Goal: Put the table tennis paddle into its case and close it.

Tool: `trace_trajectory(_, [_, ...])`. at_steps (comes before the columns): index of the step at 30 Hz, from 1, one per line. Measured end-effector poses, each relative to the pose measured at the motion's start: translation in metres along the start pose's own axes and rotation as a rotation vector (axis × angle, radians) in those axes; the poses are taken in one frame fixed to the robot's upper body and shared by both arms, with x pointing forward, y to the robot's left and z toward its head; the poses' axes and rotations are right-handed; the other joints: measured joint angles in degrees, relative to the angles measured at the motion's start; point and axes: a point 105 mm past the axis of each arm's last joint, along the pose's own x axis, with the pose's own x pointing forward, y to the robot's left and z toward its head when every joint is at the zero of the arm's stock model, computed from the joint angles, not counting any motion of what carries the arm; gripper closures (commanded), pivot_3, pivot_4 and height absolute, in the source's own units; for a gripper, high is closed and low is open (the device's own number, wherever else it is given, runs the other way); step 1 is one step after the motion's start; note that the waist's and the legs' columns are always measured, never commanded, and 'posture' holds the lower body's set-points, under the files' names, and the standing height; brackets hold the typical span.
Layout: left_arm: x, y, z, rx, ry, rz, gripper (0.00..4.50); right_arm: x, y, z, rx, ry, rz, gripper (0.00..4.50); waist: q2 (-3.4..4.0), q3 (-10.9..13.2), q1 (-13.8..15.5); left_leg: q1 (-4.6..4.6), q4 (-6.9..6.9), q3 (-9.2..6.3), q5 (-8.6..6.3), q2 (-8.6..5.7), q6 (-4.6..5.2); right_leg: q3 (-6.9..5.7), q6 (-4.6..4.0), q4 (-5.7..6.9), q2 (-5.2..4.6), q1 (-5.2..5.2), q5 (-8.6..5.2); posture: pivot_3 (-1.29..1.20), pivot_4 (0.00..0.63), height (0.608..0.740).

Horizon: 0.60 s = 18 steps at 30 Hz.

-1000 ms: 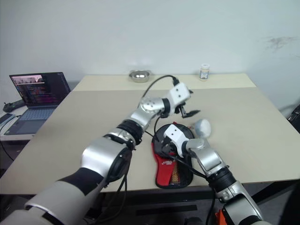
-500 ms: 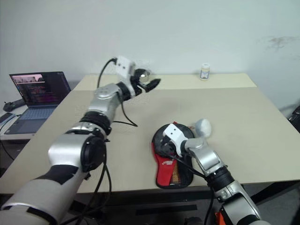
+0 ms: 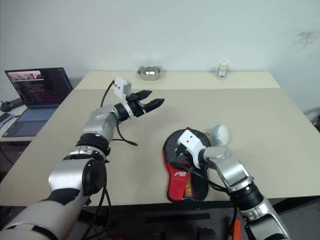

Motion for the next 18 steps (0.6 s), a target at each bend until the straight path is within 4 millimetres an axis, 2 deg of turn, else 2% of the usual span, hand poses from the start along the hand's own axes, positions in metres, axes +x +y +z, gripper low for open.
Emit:
trace_trajectory(4, [0.003,-0.015,-0.015,0.012,0.041,-0.081,0.03,-0.031,-0.001,0.022,-0.013,-0.075,-0.008,0.0,-0.01,0.0,0.1,-0.01,-0.09,0.02,-0.04,-0.09,0.07,0.0,0.0,-0.23,-0.08,0.04,0.0,0.0,0.15,0.74])
trace_trajectory(8, [0.006,-0.035,-0.034,0.04,0.092,-0.186,0.03,-0.055,-0.009,0.023,0.02,-0.089,-0.043,0.0,0.0,0.2,0.7,0.01,-0.04,0.03,-0.04,-0.09,0.11,-0.02,0.0,-0.18,-0.07,0.15,-0.01,0.0,0.15,0.74])
trace_trajectory(13, [0.014,-0.083,-0.073,0.06,0.164,-0.391,0.03,-0.099,-0.056,0.024,0.09,-0.123,-0.296,0.0,-0.02,0.2,1.4,0.1,0.02,0.05,-0.04,-0.1,0.15,-0.06,0.0,-0.18,-0.09,0.33,0.0,0.0,0.15,0.74])
trace_trajectory(18, [0.024,-0.11,-0.083,0.102,0.185,-0.491,0.03,-0.111,-0.089,0.001,0.155,-0.053,-0.452,0.0,-0.03,0.2,1.2,0.16,0.02,0.15,-0.03,-0.08,0.16,0.01,0.0,-0.13,-0.1,0.34,0.0,0.0,0.15,0.74])
